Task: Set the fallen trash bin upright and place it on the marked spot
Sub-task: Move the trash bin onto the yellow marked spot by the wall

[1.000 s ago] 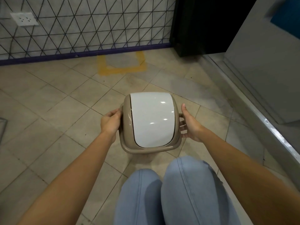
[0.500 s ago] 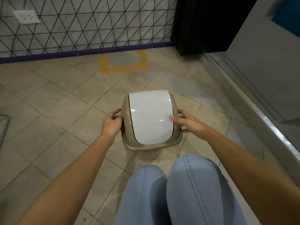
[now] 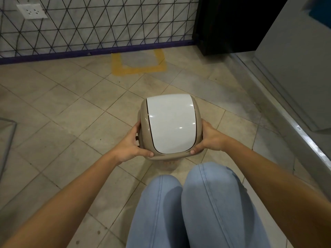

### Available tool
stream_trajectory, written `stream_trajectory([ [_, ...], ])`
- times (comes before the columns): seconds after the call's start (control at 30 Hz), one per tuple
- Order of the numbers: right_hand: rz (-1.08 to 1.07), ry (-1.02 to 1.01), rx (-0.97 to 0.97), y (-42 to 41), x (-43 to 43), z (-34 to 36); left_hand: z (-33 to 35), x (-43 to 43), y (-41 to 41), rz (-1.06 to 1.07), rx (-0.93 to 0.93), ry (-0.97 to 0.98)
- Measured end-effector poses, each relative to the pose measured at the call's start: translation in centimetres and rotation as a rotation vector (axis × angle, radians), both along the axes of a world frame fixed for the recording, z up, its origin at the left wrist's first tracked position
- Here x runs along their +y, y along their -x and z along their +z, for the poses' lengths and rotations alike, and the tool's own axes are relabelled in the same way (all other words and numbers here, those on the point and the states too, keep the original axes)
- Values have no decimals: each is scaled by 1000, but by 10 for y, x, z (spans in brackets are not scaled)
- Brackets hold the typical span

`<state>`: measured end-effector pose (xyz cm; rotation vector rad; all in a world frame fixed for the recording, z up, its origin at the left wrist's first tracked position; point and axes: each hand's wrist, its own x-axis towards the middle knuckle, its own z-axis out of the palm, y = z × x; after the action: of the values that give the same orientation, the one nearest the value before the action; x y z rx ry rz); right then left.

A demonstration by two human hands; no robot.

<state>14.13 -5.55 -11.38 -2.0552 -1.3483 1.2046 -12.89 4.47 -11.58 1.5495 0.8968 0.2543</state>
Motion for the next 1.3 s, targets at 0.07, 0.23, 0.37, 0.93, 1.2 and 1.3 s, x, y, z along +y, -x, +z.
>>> stream_trajectory([
  [0.07, -13, 2, -6, 1, 2, 1, 0, -2, -3, 14, -10, -32],
  [0.23, -66, 10, -6, 4, 13, 4, 0, 1, -5, 103, 1, -28],
  [0.37, -95, -19, -47, 9, 23, 6, 0, 8, -7, 175, 17, -54],
  [0.93, -147, -286, -21, -5, 98, 5, 0, 66, -50, 272, -14, -352],
  [1.2, -108, -300, -19, -17, 135, 4, -11, 92, -69, 396, 28, -372],
  [1.3, -97, -319, -7, -21, 149, 5, -12, 105, -73, 413, 23, -370],
])
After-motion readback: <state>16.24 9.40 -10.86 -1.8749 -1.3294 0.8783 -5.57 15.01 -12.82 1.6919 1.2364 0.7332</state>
